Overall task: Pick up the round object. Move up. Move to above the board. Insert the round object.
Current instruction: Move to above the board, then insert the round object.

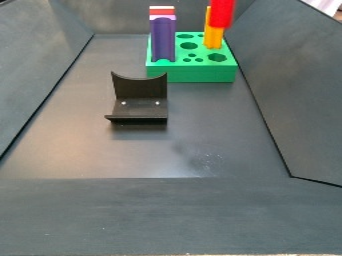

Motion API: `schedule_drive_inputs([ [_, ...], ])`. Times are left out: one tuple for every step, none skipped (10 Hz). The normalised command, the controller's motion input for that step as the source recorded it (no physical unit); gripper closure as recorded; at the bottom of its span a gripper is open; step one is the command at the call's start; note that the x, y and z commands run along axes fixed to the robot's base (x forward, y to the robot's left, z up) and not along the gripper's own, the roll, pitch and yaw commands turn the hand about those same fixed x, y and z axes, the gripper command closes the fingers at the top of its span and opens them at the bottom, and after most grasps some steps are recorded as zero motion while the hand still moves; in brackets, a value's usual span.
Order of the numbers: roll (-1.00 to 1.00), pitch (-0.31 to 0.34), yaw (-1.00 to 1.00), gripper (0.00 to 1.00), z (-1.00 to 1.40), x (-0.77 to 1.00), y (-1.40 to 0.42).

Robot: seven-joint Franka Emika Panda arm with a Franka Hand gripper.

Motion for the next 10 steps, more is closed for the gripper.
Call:
schedule_drive_inputs([
  [0.00, 0.172, 0.00, 1.00, 0.37, 0.56, -1.00],
  [0.00, 0.131, 0.01, 1.00, 0.37, 0.57, -1.00],
  [0.00, 0.114, 0.01, 1.00, 0.37, 0.59, -1.00],
  [0.03, 0.130, 0.00, 1.00, 0.24, 0.42, -0.63],
  [0.03, 0.129, 0.01, 1.00, 0.17, 0.33, -0.45],
  [0.04, 0.103, 0.01, 1.00, 0.11, 0.21, -0.26],
  [0.09, -0.029, -0.63, 1.00, -0.62, 0.46, -0.12],
  [0.12, -0.063, -0.73, 1.00, -0.68, 0.26, -0.11],
  [0.06, -0.110, -0.82, 1.00, -0.61, 0.12, -0.14],
  [0.03, -0.096, -0.84, 1.00, -0.57, 0.17, -0.11],
])
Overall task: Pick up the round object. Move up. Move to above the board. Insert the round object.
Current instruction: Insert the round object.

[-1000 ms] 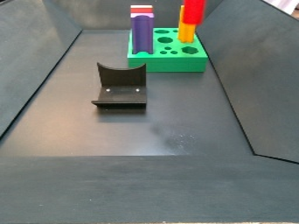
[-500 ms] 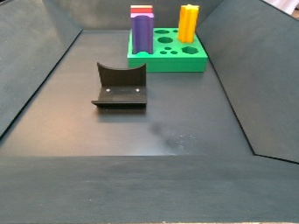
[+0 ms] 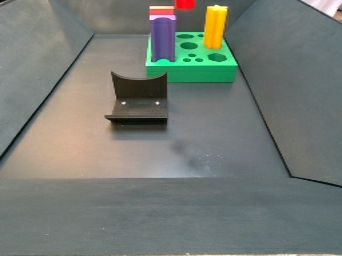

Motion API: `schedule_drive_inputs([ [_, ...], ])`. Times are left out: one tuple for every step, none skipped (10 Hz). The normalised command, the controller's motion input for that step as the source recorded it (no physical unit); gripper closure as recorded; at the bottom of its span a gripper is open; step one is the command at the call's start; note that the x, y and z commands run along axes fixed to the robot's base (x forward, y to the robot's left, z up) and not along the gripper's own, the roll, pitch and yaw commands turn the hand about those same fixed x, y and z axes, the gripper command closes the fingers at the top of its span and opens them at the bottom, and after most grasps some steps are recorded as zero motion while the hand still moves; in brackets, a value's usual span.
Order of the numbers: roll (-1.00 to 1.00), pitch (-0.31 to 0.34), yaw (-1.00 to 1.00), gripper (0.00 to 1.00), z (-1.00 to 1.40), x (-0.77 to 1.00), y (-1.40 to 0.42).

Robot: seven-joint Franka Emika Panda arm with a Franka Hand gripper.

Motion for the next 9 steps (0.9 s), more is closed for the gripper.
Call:
schedule_drive_inputs([
  [0.04, -0.076, -0.89, 1.00, -0.52, 0.12, 0.00],
  [0.07, -0.050, -0.80, 1.00, -0.44, -0.17, 0.07],
  [0.04, -0.027, -0.68, 1.00, -0.40, -0.47, 0.18],
  [0.00, -0.049, -0.62, 1.00, -0.38, -0.54, 0.19],
  [-0.01, -0.063, -0.67, 1.00, -0.38, -0.52, 0.05],
  [-0.20, -0.131, -0.63, 1.00, -0.26, -0.13, -0.08],
  [-0.11, -0.073, -0.53, 1.00, -0.24, 0.05, -0.10],
  [-0.06, -0.011, -0.48, 1.00, -0.26, 0.14, -0.03],
  [-0.03, 0.000, -0.45, 1.00, -0.29, 0.30, 0.00],
])
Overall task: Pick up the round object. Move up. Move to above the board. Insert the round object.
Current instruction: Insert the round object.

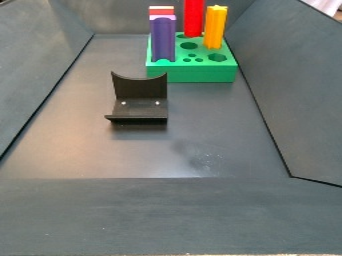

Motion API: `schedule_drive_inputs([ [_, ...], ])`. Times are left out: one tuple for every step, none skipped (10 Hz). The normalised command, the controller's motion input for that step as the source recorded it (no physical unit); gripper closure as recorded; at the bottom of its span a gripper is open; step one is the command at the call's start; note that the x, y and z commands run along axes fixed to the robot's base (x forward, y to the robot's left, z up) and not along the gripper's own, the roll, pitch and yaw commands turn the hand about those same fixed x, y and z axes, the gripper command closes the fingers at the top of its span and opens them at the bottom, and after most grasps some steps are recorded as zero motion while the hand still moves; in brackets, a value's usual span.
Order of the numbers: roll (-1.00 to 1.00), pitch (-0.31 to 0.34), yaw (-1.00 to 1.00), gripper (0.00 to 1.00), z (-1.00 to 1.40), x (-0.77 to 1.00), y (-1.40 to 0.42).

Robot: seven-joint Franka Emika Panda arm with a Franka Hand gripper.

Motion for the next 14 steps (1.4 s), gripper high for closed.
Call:
schedule_drive_inputs([
  [0.00, 0.000, -0.45, 1.00, -0.30, 0.24, 0.00],
  [0.00, 0.000, -0.47, 1.00, -0.24, 0.02, 0.00],
  [0.00, 0.000, -0.46, 1.00, -0.18, 0.00, 0.00],
  [0.00, 0.000, -0.47, 1.00, -0.16, -0.05, 0.00],
  [0.00, 0.000, -0.47, 1.00, -0.15, -0.01, 0.00],
  [-0.01, 0.000, -0.43, 1.00, -0.21, 0.00, 0.00],
  [-0.03, 0.000, -0.42, 1.00, -0.25, 0.01, -0.02],
  [-0.08, -0.020, -0.43, 1.00, -0.28, 0.03, -0.05],
  [-0.09, -0.019, -0.43, 1.00, -0.30, 0.07, -0.03],
  [-0.07, -0.011, -0.42, 1.00, -0.32, 0.06, -0.02],
  [-0.04, -0.026, -0.38, 1.00, -0.43, 0.05, -0.01],
  [0.00, 0.000, -0.38, 1.00, -0.48, 0.15, -0.06],
  [0.00, 0.000, -0.43, 1.00, -0.43, 0.23, -0.08],
  [0.00, 0.006, -0.43, 1.00, -0.39, 0.26, -0.05],
])
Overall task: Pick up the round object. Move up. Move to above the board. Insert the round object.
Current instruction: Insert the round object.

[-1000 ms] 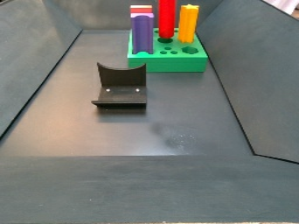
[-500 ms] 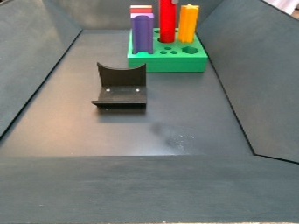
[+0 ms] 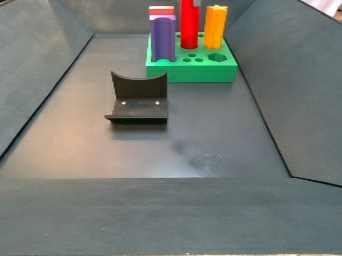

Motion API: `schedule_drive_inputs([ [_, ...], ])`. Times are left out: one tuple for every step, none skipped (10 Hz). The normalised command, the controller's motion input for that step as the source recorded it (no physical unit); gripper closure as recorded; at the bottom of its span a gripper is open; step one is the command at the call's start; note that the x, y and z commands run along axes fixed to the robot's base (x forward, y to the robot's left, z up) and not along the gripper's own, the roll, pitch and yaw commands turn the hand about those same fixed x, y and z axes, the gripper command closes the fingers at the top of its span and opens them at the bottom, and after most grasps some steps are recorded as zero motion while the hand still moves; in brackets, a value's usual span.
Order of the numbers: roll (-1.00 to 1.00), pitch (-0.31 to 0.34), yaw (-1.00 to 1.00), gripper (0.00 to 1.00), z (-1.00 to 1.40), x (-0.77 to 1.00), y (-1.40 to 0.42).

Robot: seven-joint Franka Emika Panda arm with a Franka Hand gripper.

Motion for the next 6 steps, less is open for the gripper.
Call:
schedule_drive_inputs([
  [0.00, 0.000, -0.41, 1.00, -0.42, 0.17, -0.05],
  [0.01, 0.000, -0.37, 1.00, -0.43, 0.13, -0.01],
  [0.01, 0.000, -0.30, 1.00, -0.39, 0.04, 0.00],
  [0.00, -0.013, -0.25, 1.00, -0.27, 0.00, 0.00],
  [-0.26, -0.181, -0.06, 1.00, -0.17, -0.05, 0.20],
  [0.00, 0.000, 0.00, 1.00, 0.00, 0.00, 0.02],
])
